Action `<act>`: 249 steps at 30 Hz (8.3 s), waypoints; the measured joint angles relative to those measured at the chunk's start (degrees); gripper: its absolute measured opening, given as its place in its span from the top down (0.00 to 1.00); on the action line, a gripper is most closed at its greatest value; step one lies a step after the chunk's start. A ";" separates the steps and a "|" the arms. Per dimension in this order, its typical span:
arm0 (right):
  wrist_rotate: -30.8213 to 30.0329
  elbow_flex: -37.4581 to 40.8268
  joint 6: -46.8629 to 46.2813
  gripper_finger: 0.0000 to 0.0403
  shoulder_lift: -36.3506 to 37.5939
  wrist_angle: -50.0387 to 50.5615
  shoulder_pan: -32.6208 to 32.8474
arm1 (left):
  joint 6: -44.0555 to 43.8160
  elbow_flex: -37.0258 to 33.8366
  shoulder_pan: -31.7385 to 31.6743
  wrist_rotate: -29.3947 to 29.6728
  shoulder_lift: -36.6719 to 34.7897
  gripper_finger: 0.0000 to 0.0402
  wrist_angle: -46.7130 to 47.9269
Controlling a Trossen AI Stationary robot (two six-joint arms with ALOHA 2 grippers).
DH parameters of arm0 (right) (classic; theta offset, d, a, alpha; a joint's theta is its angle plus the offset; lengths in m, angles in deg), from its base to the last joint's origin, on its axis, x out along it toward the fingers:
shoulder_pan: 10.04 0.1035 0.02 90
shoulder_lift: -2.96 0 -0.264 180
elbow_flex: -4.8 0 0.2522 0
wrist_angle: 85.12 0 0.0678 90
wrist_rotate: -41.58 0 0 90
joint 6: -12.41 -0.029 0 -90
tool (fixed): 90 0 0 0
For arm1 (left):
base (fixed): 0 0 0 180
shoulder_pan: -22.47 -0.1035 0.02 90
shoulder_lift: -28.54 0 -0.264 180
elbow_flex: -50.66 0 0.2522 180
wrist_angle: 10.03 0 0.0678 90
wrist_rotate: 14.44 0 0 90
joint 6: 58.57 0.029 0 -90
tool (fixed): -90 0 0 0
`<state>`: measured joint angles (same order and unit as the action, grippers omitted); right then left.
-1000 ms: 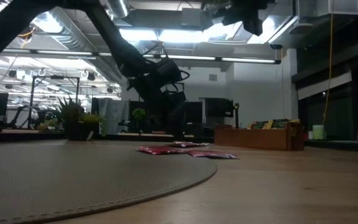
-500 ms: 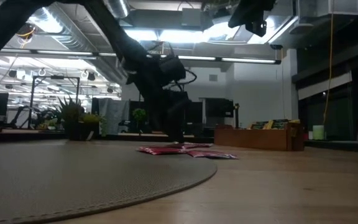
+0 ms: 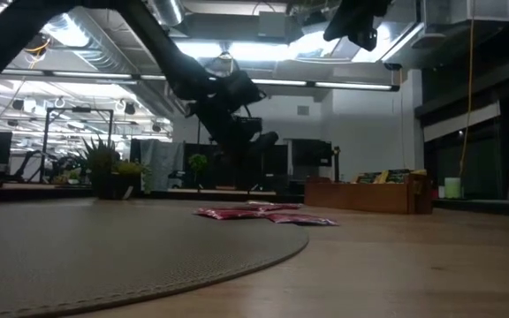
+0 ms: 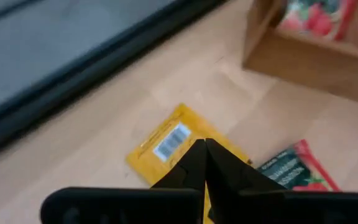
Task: Pick & Place Tea
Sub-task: Move the tea bags to the center of the table, then put the red tea bag into the top section of the wooden organizer
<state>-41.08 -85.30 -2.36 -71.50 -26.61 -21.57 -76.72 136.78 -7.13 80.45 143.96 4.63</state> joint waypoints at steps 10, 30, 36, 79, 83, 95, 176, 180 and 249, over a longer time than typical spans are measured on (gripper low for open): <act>0.02 0.00 -1.73 0.99 -0.02 -0.96 -1.28 | -3.86 13.27 0.78 1.02 7.07 0.99 18.89; 0.41 0.00 -1.57 0.99 -0.04 -1.90 -1.31 | -9.32 19.93 0.71 -6.44 10.31 0.99 35.50; 3.50 -0.02 -2.06 0.99 -0.04 -1.85 -1.31 | -6.96 19.97 3.74 -8.05 10.22 0.99 38.08; -1.55 27.74 -40.90 0.99 -9.16 -41.33 12.73 | 3.08 -18.57 13.47 -34.09 -22.70 0.99 14.26; -4.52 27.74 -47.59 0.99 -12.38 -46.53 15.47 | 4.23 -18.58 16.22 -31.92 -22.67 0.99 14.39; -9.89 27.74 -56.92 0.99 -18.93 -52.63 21.24 | 6.90 -18.58 22.10 -22.28 -22.67 0.99 18.84; -7.37 27.91 -58.71 0.62 -30.93 -58.46 15.47 | -2.56 -21.12 25.64 -8.09 -11.51 0.99 7.47; -7.25 27.91 -58.95 0.62 -30.93 -56.16 15.50 | -2.67 -21.14 25.64 -7.93 -11.18 0.99 6.88; -10.97 26.80 -69.12 0.99 -33.44 -84.66 5.80 | 21.12 -21.49 28.22 11.88 -38.10 0.47 20.12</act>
<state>-52.05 -58.50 -71.48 -104.94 -111.27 -15.77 -55.60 115.29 21.09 92.32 105.86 24.74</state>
